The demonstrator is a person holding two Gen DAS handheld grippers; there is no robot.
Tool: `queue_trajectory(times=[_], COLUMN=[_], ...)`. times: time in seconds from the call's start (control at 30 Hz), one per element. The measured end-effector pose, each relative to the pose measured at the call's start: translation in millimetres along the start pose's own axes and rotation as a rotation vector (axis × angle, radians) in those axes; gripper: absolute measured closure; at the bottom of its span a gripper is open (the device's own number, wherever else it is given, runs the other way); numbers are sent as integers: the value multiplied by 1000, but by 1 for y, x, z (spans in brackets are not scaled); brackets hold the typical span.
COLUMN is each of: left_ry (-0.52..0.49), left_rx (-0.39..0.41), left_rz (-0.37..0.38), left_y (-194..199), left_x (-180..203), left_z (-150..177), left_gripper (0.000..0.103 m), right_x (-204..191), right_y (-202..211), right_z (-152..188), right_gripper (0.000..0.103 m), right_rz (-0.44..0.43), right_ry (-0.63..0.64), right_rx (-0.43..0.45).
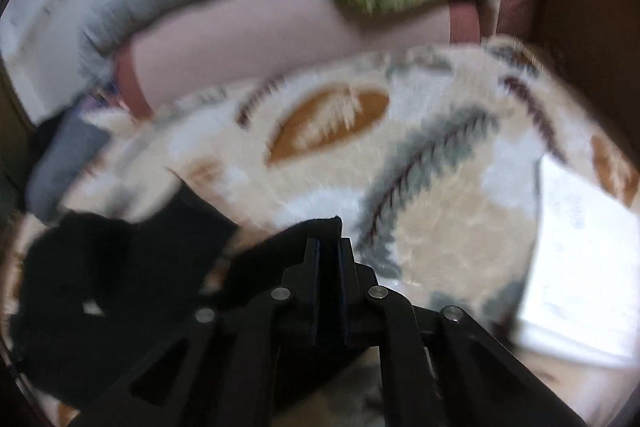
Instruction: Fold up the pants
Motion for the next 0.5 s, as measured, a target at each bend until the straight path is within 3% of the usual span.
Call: queue_trajectory(times=[0.07,0.13,0.2,0.33,0.4,0.43,0.47,0.5], left_ry=[0,3,14,42,45,47,51,62], left_rx=[-5,-5,-6,-6,-12,-14,-16,-13], left_rz=[-4,0,6,22,26,33,43,58], left_y=[-2,-2,-2,0,-1,-1,0,0], left_x=[0,0,-1,-3,-3,-3,-3,-4], left_z=[0,0,0,-1,0,0,0,1], left_gripper=[91,91,91,86,80,72,57,50], right_x=[3,13,28,42,41,37,32,27], right_y=[4,27,51,49,32,28,25,21], right_z=[6,12,27,58,60,57,53,51], right_gripper=[84,61,31,30,30,30,34,54], right_rz=[-13,-57,-99,-144,-136,-132,-131,-133], right_ry=[3,-26,-108,-203,-223,-222,-211,-200], right_rx=[-4,16,28,-43,-70,-40,-5,3])
Point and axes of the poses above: each gripper's, at about its wrist camera, not at the fingertips, and y roughly against the way its jaws point, x to its right, z to its underside, the point moved 4 cm from there along -y, roughly the way its jaws point, and after that the axes turned 4 degrees about -y, right-handed, at the moved point
